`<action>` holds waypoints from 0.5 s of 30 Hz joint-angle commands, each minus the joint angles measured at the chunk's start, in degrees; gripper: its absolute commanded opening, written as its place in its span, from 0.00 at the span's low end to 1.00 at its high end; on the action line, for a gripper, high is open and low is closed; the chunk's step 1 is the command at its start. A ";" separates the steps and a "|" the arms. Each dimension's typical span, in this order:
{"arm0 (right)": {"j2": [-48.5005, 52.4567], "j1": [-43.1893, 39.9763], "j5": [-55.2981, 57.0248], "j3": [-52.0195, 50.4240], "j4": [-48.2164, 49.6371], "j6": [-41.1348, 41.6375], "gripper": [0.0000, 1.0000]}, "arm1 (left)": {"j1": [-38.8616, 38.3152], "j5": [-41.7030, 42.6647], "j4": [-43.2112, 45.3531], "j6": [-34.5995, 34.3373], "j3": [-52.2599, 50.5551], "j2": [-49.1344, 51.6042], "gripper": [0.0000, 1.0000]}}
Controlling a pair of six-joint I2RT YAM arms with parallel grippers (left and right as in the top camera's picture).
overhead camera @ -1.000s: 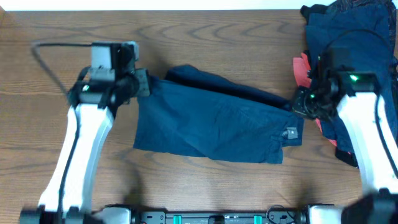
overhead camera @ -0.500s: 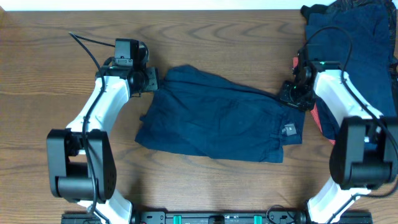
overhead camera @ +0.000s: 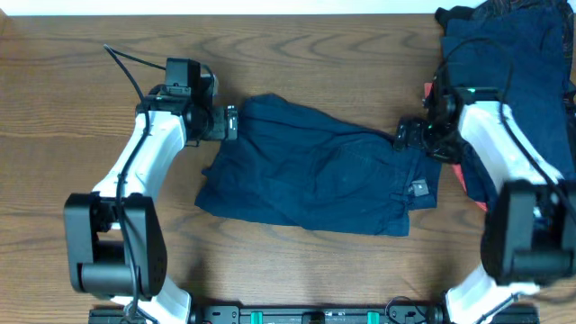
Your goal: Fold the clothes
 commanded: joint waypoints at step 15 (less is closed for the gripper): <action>-12.74 -0.11 -2.29 0.20 -12.26 -3.82 0.99 | 0.28 4.50 -6.32 13.64 0.59 4.57 0.98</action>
